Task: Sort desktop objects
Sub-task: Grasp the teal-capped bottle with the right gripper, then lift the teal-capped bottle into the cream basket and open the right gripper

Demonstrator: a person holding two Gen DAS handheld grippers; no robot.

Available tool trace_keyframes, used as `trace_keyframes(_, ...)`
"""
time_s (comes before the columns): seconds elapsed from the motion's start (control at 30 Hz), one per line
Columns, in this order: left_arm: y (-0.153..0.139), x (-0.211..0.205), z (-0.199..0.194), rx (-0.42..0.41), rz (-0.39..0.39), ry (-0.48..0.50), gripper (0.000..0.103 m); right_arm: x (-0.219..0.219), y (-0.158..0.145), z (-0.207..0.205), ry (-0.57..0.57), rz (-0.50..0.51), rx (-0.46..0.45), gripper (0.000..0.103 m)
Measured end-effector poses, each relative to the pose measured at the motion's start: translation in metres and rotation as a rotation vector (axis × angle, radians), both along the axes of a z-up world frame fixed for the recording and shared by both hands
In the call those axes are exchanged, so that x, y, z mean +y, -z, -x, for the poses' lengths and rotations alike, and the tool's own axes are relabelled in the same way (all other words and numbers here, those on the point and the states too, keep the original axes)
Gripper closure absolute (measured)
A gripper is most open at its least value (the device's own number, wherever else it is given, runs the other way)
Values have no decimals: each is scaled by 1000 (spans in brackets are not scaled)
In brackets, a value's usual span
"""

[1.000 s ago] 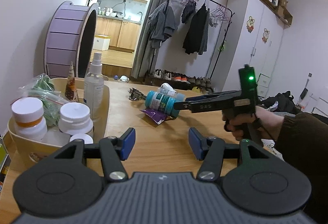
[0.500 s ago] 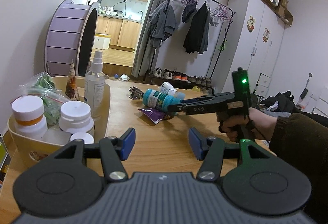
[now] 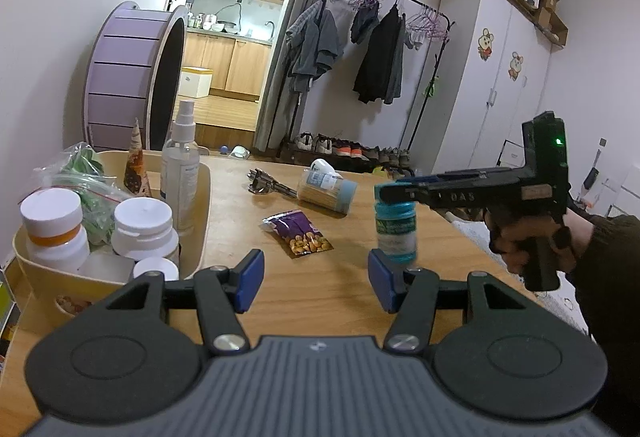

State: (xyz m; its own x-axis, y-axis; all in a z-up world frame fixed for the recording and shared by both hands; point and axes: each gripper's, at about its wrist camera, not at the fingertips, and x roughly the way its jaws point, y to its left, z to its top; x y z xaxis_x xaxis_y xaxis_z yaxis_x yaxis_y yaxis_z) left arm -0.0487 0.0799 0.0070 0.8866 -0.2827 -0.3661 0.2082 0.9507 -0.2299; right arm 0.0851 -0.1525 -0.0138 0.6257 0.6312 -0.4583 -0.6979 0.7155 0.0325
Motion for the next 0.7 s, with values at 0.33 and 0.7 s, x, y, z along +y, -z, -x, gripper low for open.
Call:
trace_keyframes(0.33,1,-9,-3,0,-8,73,47,-14,1,24,15,-5,6,58)
trace_keyframes(0.7,5,-15,-5,4,-27,84,45,-21,7,25,24,-27,33,59)
